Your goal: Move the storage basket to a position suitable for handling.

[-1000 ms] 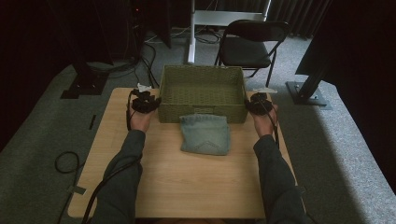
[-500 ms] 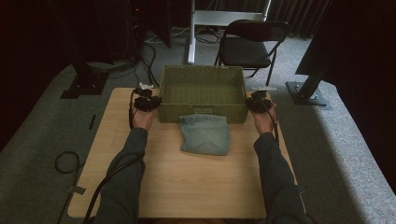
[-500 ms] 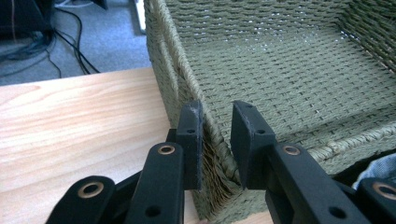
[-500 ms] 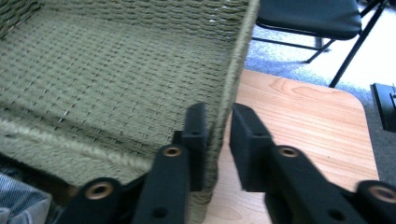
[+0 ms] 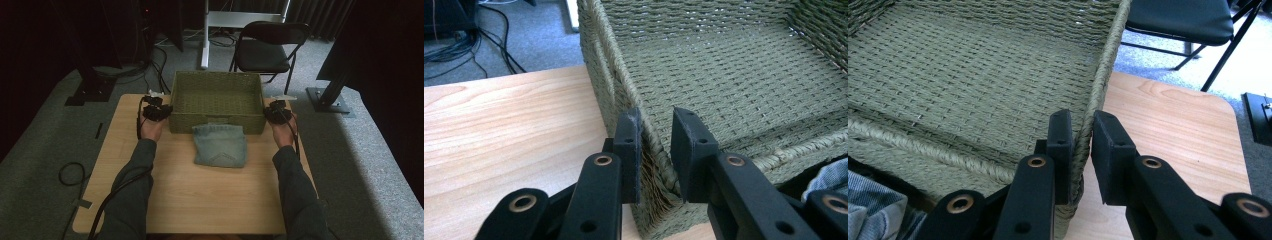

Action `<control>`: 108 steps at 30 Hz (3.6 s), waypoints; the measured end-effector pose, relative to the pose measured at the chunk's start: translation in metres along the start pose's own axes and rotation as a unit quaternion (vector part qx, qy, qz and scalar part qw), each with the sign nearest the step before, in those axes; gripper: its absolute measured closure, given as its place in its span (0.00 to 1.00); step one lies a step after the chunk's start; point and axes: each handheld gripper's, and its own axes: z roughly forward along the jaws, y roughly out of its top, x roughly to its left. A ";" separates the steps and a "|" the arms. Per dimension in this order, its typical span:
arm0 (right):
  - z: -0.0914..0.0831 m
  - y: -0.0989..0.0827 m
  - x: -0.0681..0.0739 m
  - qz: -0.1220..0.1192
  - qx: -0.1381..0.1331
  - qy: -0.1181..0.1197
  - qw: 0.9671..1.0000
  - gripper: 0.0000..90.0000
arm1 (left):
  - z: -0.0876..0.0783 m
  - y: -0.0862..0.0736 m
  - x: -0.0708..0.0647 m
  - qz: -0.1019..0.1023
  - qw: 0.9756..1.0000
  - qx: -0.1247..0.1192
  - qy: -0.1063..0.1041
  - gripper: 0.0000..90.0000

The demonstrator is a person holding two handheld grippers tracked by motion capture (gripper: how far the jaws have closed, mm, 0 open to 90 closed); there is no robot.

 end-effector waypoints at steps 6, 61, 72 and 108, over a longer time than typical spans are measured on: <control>-0.007 -0.004 0.001 -0.002 0.005 0.008 1.000 0.87 | -0.005 -0.005 -0.001 0.000 1.000 -0.003 -0.004 0.83; -0.079 -0.059 0.028 -0.031 -0.006 0.030 0.999 0.85 | -0.074 -0.063 -0.019 0.008 0.999 -0.018 -0.037 0.82; -0.078 -0.058 0.027 -0.034 -0.008 0.033 0.999 0.85 | -0.074 -0.063 -0.020 0.008 0.999 -0.021 -0.034 0.82; -0.120 -0.065 0.046 -0.087 -0.038 0.057 0.994 0.71 | -0.108 -0.063 -0.028 0.041 0.996 -0.055 -0.063 0.70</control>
